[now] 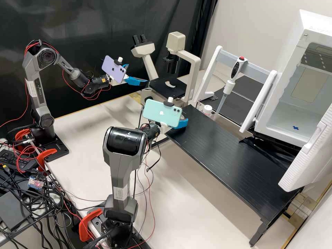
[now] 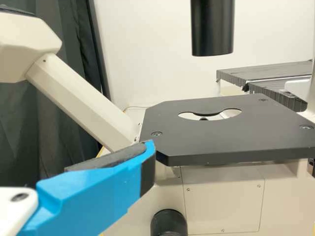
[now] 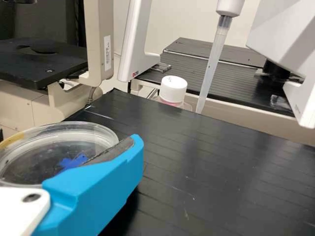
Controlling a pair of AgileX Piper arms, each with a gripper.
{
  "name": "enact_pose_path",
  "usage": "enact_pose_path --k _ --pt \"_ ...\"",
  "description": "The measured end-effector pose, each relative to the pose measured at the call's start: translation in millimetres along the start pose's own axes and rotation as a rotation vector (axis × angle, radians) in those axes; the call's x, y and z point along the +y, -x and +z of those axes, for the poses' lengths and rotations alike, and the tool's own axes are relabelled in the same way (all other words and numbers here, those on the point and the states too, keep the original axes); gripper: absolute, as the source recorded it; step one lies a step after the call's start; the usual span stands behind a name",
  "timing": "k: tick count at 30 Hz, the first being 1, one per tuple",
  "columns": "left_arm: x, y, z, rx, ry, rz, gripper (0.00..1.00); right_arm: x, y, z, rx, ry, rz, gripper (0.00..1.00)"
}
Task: Move the petri dish to the bench
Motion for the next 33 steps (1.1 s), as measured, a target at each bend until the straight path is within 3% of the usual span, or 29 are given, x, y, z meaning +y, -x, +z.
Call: enact_pose_path --k 22,23,33 --pt "0.0 0.0 0.0 0.0 0.0 0.0 1.0 -5.7 -10.8 -1.0 -0.002 0.012 0.029 0.0" --pt "0.0 0.0 0.0 0.0 0.0 0.0 1.0 -5.3 -10.8 -0.9 -0.003 0.01 0.033 1.0" --pt "0.0 0.0 0.0 0.0 0.0 0.0 1.0 -7.3 -9.9 -0.5 -0.026 0.013 0.031 1.0"
